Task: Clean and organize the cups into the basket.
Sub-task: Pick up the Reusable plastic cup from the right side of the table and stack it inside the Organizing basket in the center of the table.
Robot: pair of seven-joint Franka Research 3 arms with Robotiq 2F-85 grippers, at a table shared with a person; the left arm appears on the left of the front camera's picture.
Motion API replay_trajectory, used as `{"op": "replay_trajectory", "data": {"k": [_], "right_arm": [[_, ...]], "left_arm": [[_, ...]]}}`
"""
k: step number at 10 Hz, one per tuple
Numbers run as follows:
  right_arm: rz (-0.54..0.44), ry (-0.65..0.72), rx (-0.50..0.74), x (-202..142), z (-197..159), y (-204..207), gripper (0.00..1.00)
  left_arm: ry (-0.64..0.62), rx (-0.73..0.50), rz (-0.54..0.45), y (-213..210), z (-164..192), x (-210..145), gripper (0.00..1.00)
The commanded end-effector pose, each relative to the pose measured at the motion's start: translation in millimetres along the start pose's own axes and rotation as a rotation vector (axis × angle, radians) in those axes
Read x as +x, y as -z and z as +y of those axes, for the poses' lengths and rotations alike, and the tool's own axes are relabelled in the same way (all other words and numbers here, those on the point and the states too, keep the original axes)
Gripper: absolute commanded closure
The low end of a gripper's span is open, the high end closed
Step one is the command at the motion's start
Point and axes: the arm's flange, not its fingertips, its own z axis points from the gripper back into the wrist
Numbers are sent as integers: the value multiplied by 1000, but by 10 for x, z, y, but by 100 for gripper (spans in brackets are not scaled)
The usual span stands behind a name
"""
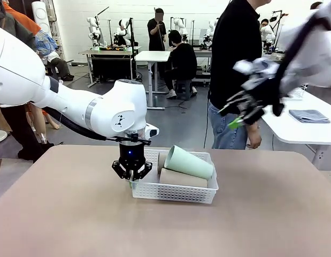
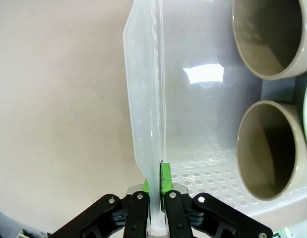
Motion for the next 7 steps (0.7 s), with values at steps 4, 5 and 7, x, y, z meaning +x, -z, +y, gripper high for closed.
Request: {"op": "replay_trajectory", "data": {"k": [4, 5, 7], "right_arm": [[-364, -62, -37, -1683, 963, -564, 0], [-343, -35, -53, -1839, 942, -533, 0], [-361, 42, -88, -2113, 798, -398, 0]], "left_arm": [[8, 1, -1, -8, 18, 3, 100], [8, 1, -1, -8, 18, 3, 100], [8, 1, -1, -8, 18, 3, 100]]}}
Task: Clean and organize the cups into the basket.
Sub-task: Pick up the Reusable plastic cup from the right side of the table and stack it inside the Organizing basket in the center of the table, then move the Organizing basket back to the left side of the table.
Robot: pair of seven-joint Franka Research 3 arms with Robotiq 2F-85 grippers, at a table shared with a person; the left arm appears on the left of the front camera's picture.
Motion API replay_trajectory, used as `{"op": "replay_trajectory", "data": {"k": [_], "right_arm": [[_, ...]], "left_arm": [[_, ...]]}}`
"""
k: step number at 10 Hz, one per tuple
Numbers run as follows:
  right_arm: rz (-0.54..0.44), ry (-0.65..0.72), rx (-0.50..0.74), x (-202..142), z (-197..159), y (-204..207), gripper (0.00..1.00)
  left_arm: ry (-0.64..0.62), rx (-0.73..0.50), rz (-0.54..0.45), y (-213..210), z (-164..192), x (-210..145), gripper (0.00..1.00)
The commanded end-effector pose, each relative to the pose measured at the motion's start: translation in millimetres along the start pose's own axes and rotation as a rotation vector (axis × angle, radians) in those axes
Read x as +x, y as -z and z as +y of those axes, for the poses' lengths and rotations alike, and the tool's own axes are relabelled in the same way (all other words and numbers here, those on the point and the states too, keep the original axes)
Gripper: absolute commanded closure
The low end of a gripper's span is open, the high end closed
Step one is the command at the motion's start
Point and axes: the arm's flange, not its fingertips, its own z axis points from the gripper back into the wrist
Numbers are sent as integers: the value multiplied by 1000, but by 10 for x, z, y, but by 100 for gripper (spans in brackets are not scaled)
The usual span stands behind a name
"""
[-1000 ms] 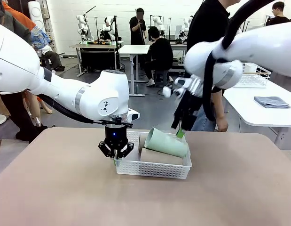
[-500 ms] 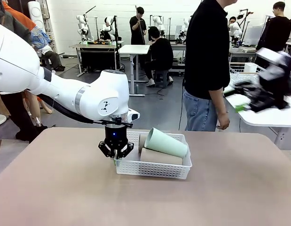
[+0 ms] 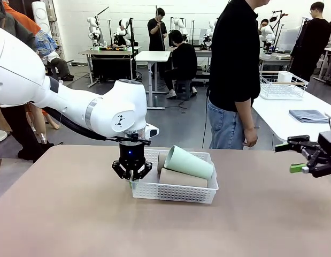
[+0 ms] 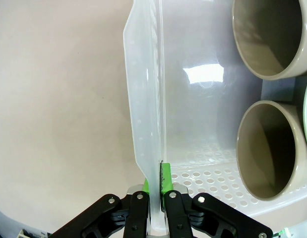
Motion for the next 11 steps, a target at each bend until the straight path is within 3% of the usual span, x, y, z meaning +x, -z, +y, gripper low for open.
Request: {"op": "replay_trajectory", "data": {"k": [1, 2, 11], "right_arm": [[12, 14, -60, 55, -366, 146, 0], [0, 0, 0, 0, 0, 0, 0], [0, 0, 0, 0, 0, 0, 0]], "left_arm": [[7, 1, -2, -9, 20, 6, 100], [7, 1, -2, -9, 20, 6, 100], [7, 1, -2, -9, 20, 6, 100]]}}
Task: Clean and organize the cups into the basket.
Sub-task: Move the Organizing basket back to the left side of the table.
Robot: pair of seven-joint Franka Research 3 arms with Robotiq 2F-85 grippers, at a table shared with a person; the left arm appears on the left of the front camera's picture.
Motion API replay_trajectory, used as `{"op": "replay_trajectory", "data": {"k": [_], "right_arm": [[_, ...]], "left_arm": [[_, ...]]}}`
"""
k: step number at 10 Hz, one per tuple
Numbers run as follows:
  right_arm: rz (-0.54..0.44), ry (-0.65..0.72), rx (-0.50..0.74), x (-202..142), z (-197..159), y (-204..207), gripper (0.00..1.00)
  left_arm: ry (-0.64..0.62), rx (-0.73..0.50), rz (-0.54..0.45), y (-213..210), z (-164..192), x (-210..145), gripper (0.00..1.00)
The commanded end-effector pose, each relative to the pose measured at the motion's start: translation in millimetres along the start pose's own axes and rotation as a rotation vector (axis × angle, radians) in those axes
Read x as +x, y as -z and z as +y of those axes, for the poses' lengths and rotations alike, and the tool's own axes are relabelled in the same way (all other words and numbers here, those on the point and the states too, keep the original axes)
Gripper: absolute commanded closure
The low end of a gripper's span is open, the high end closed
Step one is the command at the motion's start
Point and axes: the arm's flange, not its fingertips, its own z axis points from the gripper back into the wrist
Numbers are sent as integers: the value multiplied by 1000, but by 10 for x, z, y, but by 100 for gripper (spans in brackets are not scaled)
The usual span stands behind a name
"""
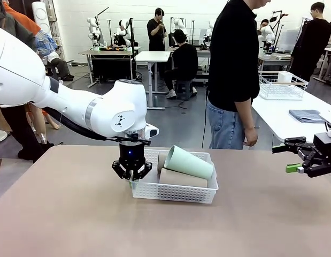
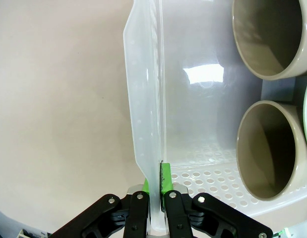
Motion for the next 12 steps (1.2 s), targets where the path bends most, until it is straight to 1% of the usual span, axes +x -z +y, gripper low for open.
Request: {"op": "replay_trajectory", "data": {"k": [1, 4, 5, 6, 7, 8, 9, 10, 11, 12], "right_arm": [[1, -2, 9, 8, 62, 8, 0], [1, -2, 9, 8, 62, 8, 0], [0, 0, 0, 0, 0, 0, 0], [-56, 85, -85, 218, 440, -354, 0], [-136, 199, -170, 329, 596, -518, 0], [-189, 359, -203, 340, 725, -714, 0], [-244, 489, -250, 266, 855, -1009, 0], [-291, 579, -293, 173, 994, -1272, 0], [-283, 701, -331, 60, 1132, -1475, 0], [-261, 791, -358, 22, 1324, -1718, 0]], "left_arm": [[7, 1, -2, -10, 19, 5, 100], [7, 1, -2, -10, 19, 5, 100], [7, 1, -2, -10, 19, 5, 100], [7, 1, -2, -10, 19, 5, 100], [7, 1, -2, -10, 19, 5, 100], [7, 1, -2, -10, 19, 5, 100], [7, 1, -2, -10, 19, 5, 100], [7, 1, -2, -10, 19, 5, 100], [7, 1, -2, -10, 19, 5, 100], [7, 1, -2, -10, 19, 5, 100]]}}
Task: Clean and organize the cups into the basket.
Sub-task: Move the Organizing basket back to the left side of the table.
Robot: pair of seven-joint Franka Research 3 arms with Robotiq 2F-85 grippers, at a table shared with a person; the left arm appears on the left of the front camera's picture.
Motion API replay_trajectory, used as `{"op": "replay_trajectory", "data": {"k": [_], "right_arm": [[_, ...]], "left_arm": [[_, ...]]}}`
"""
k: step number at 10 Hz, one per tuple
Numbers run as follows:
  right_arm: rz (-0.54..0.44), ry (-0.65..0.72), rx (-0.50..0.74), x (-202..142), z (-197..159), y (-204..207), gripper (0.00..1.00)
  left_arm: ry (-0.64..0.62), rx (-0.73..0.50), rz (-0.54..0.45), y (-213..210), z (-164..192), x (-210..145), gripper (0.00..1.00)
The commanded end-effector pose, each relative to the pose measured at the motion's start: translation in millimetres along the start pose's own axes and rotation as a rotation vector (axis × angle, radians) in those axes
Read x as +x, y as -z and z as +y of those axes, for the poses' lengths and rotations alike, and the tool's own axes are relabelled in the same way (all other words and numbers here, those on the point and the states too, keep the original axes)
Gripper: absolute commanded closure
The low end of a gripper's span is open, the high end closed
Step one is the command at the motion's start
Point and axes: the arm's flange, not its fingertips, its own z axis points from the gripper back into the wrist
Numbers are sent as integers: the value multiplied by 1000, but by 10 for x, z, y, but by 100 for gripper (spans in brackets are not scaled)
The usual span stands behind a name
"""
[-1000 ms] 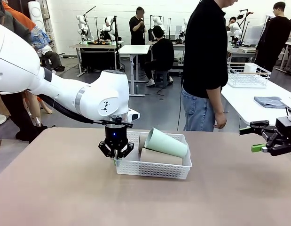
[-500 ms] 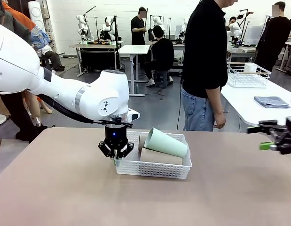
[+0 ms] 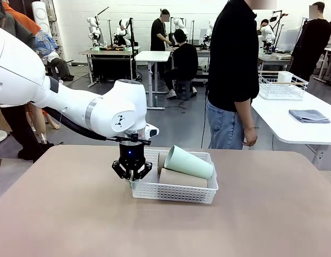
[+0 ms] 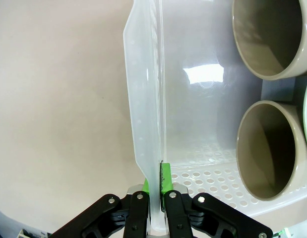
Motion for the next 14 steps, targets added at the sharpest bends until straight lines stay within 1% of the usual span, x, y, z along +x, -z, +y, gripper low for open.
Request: {"op": "replay_trajectory", "data": {"k": [1, 2, 3, 4, 5, 6, 7, 8, 9, 11, 12, 14], "right_arm": [[10, 131, -72, -28, 122, -350, 0], [32, 156, -101, -103, 230, -536, 0], [101, 219, -105, -194, 302, -732, 0], [134, 254, -72, -234, 321, -871, 0], [135, 299, -73, -256, 303, -972, 0], [102, 322, -96, -241, 283, -1106, 0], [68, 340, -62, -228, 317, -1281, 0], [56, 377, -27, -263, 305, -1395, 0], [32, 420, -25, -295, 300, -1521, 0], [30, 438, 17, -361, 266, -1596, 0], [59, 387, -33, -365, 355, -1456, 0], [59, 387, -33, -365, 355, -1456, 0]], "left_arm": [[8, 1, -2, -10, 18, 3, 100], [8, 1, -2, -10, 18, 3, 100], [8, 1, -2, -10, 18, 3, 100], [8, 1, -2, -10, 18, 3, 100], [8, 1, -2, -10, 18, 3, 100], [8, 1, -2, -10, 18, 3, 100], [8, 1, -2, -10, 18, 3, 100], [8, 1, -2, -10, 18, 3, 100], [8, 1, -2, -10, 18, 3, 100], [8, 1, -2, -10, 18, 3, 100], [8, 1, -2, -10, 18, 3, 100], [8, 1, -2, -10, 18, 3, 100]]}}
